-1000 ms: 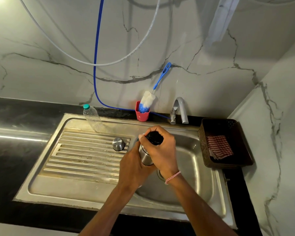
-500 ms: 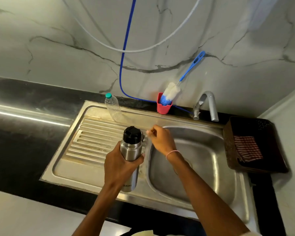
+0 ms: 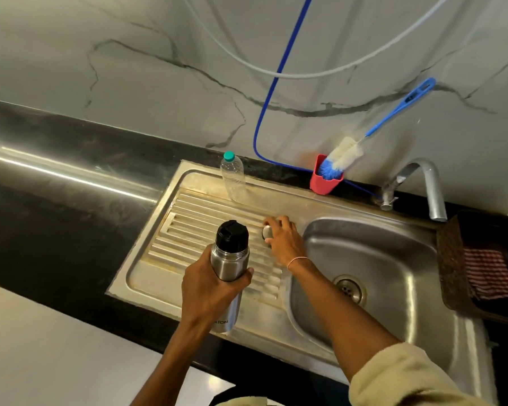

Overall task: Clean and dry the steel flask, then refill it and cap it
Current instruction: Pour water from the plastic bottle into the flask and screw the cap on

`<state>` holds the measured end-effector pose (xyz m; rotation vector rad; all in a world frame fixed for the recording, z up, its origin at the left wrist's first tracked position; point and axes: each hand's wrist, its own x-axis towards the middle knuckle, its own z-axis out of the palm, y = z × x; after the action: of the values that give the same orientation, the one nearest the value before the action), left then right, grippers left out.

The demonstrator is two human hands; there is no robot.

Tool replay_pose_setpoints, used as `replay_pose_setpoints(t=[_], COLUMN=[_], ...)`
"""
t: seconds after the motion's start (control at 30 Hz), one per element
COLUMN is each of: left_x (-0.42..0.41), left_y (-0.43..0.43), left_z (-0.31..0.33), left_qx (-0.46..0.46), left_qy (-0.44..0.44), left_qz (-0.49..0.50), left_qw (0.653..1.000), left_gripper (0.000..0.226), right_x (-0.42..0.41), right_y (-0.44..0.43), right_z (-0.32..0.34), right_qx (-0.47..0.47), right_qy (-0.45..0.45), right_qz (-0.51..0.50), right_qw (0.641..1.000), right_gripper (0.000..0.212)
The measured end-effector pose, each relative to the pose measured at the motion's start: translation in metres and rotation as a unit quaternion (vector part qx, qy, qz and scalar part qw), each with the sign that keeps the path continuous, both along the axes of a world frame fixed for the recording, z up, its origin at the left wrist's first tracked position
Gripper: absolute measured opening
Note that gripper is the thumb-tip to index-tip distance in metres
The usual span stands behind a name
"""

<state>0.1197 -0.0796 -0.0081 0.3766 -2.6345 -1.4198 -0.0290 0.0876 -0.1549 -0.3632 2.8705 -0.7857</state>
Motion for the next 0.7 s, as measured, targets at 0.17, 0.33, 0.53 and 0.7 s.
replay_pose_setpoints(t=[0.17, 0.33, 0.53, 0.7], left_x=[-0.007, -0.017, -0.020, -0.012], left_y=[0.002, 0.029, 0.078, 0.123], left_z=[-0.002, 0.002, 0.016, 0.033], left_qx=[0.000, -0.025, -0.039, -0.032], left_qy=[-0.007, -0.013, -0.018, -0.011], left_qz=[-0.011, -0.045, -0.084, -0.104], left_qw=[1.000, 0.999, 0.996, 0.994], left_gripper=[0.062, 0.059, 0.048, 0.046], right_x=[0.009, 0.042, 0.081, 0.101], right_y=[0.020, 0.041, 0.081, 0.120], right_z=[0.067, 0.159, 0.223, 0.231], right_qx=[-0.497, -0.674, -0.567, -0.463], right_qy=[-0.177, -0.213, -0.073, -0.006], right_qz=[-0.202, -0.118, -0.030, 0.007], right_qw=[0.825, 0.697, 0.820, 0.886], right_gripper=[0.029, 0.042, 0.043, 0.048])
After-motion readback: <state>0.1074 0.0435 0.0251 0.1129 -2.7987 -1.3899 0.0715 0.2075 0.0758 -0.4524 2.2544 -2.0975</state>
